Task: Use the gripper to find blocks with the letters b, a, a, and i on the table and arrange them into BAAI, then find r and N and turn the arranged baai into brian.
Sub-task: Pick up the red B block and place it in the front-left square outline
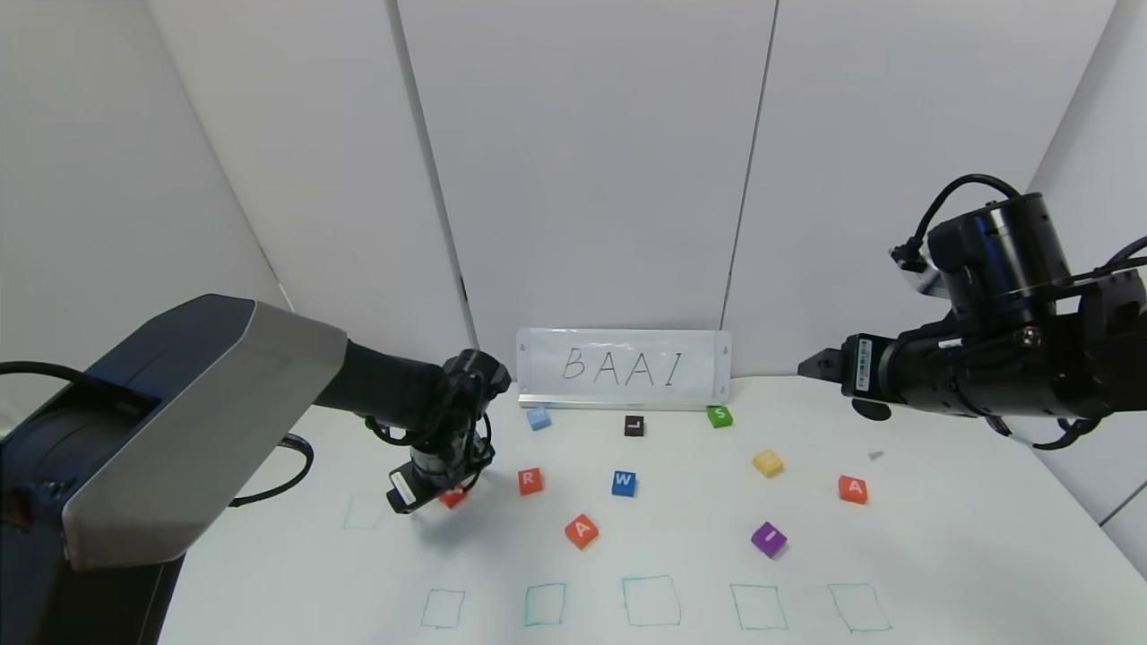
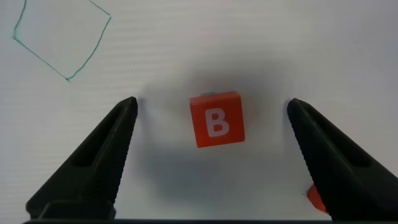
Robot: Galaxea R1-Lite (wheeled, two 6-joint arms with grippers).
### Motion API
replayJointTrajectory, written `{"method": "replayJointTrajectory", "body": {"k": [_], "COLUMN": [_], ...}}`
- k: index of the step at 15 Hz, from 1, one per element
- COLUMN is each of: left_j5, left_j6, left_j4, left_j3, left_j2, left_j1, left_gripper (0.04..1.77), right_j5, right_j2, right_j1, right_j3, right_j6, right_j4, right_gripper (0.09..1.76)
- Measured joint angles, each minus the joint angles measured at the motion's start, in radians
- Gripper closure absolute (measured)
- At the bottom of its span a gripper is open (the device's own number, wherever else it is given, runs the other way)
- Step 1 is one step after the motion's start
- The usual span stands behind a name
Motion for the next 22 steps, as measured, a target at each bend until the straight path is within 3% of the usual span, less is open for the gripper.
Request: {"method": "replayJointTrajectory", "body": {"k": [10, 12, 17, 18, 19, 22], "left_j5": [-0.005, -0.005, -0.005, -0.004, -0.003, -0.004], "left_j6": [-0.042, -0.041, -0.039, -0.039, -0.038, -0.037], "left_j4": [0.048, 0.048, 0.051, 0.051, 0.052, 0.052], "left_j3": [-0.043, -0.044, -0.044, -0.044, -0.044, -0.044], "left_j2": [0.037, 0.038, 0.043, 0.044, 0.044, 0.045], "left_j1": [-0.008, -0.008, -0.016, -0.017, -0.017, -0.017], "left_gripper": [0.09, 0.44, 1.00, 1.20, 1.29, 1.29], "right_j5": [-0.001, -0.001, -0.001, -0.002, -0.002, -0.002], "right_j2": [0.002, 0.002, 0.002, 0.002, 0.002, 0.003], "right_j1": [0.000, 0.000, 0.000, 0.000, -0.001, -0.001], "right_j3": [0.000, 0.000, 0.000, 0.000, 0.000, 0.000], "right_j6": [0.000, 0.000, 0.000, 0.000, 0.000, 0.000], "right_j4": [0.000, 0.000, 0.000, 0.000, 0.000, 0.000], "right_gripper": [0.14, 0.14, 0.14, 0.14, 0.14, 0.14]}}
